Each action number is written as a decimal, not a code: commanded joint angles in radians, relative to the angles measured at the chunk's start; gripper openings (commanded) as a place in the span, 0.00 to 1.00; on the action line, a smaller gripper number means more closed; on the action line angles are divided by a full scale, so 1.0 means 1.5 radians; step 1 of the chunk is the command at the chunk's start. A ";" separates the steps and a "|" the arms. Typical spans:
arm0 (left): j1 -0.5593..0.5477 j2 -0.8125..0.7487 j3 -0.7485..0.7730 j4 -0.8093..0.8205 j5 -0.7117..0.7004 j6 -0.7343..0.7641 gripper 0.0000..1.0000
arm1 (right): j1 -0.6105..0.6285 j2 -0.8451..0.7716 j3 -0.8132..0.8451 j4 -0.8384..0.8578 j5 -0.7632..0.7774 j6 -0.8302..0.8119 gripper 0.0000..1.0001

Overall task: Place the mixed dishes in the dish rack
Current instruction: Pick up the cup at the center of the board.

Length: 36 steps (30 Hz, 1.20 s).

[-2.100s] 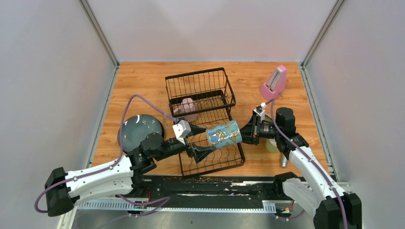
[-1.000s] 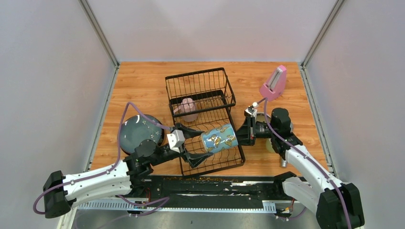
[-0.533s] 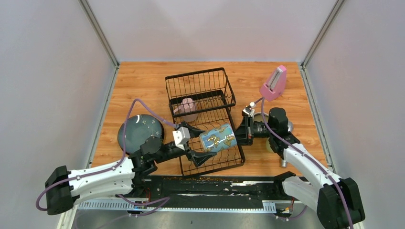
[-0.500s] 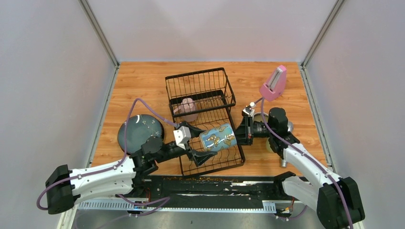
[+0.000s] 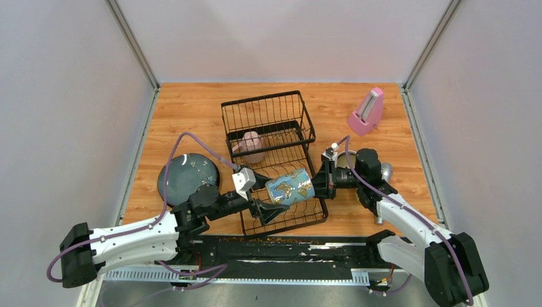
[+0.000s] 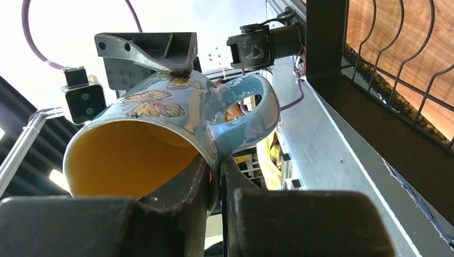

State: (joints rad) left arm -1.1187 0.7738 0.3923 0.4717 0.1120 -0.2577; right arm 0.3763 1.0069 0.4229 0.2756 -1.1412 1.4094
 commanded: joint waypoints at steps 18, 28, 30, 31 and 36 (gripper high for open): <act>0.003 -0.014 0.050 -0.171 -0.098 -0.081 0.00 | 0.010 0.020 0.000 -0.040 0.049 -0.064 0.48; 0.003 0.047 0.151 -0.369 -0.152 -0.151 0.00 | 0.011 0.016 0.038 -0.174 0.113 -0.153 0.53; 0.003 0.074 0.181 -0.413 -0.155 -0.169 0.00 | 0.013 0.010 0.059 -0.243 0.141 -0.190 0.53; 0.003 0.093 0.193 -0.438 -0.156 -0.183 0.00 | 0.014 0.007 0.068 -0.265 0.158 -0.204 0.53; 0.003 0.149 0.270 -0.519 -0.152 -0.219 0.00 | 0.018 -0.004 0.090 -0.322 0.205 -0.240 0.53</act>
State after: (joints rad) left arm -1.1198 0.9634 0.6838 -0.2588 -0.0425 -0.5098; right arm 0.3832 1.0382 0.4957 -0.1150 -0.8452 1.1370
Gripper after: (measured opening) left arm 0.956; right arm 0.529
